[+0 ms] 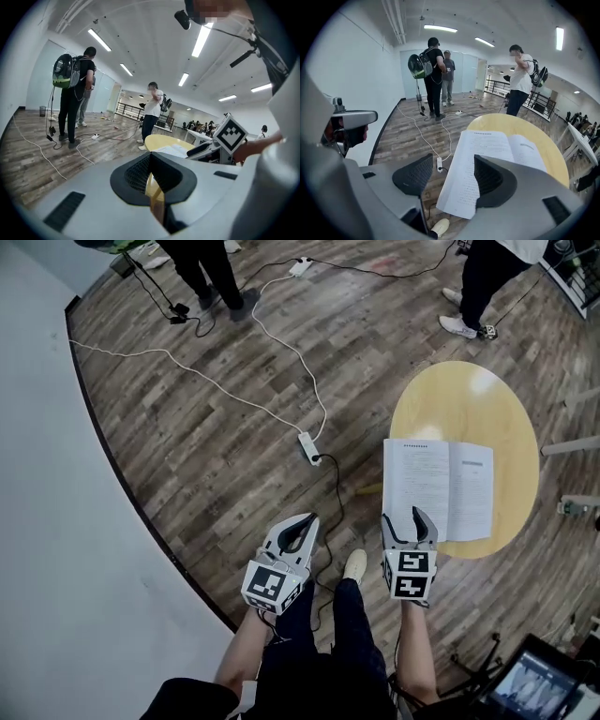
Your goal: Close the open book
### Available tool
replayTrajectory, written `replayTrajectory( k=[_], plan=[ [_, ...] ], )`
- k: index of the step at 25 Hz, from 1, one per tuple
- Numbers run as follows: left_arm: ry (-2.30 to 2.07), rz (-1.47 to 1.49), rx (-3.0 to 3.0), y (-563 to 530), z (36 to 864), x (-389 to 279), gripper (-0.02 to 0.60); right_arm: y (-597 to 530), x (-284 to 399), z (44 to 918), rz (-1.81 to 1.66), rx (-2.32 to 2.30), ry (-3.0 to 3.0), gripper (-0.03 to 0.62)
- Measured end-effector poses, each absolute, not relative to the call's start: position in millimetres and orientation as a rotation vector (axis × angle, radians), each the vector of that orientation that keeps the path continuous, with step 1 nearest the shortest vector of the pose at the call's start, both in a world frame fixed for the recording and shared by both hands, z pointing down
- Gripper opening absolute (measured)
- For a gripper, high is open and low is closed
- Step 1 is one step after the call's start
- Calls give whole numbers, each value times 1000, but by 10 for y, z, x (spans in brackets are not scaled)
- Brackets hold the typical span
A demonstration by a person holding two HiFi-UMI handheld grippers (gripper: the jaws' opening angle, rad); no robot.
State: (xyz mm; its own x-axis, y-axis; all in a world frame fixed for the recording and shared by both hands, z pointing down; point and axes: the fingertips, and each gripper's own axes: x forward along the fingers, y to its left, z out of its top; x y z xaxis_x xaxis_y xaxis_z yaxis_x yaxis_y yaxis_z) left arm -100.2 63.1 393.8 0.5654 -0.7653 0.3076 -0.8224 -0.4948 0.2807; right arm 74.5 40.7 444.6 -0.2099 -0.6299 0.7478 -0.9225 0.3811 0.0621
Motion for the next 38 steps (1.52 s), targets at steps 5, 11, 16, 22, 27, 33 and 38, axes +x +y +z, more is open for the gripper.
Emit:
replayTrajectory(
  k=[5,11,16,22,27,33,38],
  plan=[
    [-1229,211,2338,621,4591,-1172,-3,337,703,5065,492,1351,-1766,258],
    [-1204,201,2285,604,4902,-1366,-3,363,750,5270,419,1412,-1600,258],
    [-1212,202,2237,645,5060,-1535,-3,353,789,5314,260,1381,-1456,258],
    [-1227,197,2210,666,5099,-1645,-3,359,805,5288,221,1427,-1389,206],
    [-1225,183,2220,652,4994,-1590,-3,383,799,5188,315,1488,-1405,84],
    [-1228,185,2222,668,4941,-1535,-3,395,851,5123,343,1501,-1424,66],
    [-1212,198,2249,689,4866,-1421,-3,406,859,5111,363,1510,-1454,66]
  ],
)
